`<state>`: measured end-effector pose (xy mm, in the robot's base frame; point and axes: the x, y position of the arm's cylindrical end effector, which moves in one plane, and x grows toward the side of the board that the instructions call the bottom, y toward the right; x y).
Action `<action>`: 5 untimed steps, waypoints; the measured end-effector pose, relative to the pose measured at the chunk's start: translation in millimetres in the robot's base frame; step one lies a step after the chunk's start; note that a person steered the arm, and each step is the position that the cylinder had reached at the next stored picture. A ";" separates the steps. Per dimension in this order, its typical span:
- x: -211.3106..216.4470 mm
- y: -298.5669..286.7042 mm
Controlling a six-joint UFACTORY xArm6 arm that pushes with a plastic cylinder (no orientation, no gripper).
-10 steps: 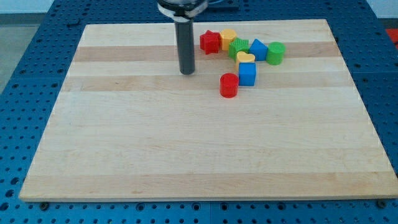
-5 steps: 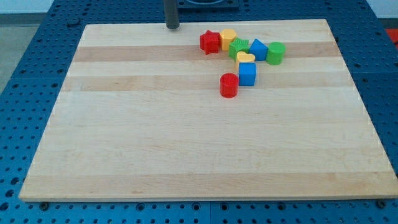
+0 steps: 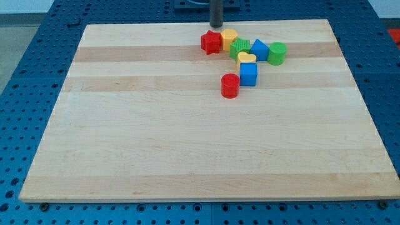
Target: Slide the yellow hexagon a bit down
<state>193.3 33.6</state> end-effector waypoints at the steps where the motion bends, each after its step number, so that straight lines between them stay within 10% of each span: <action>1: -0.2 30.4; 5: 32.6 33.3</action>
<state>225.9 66.9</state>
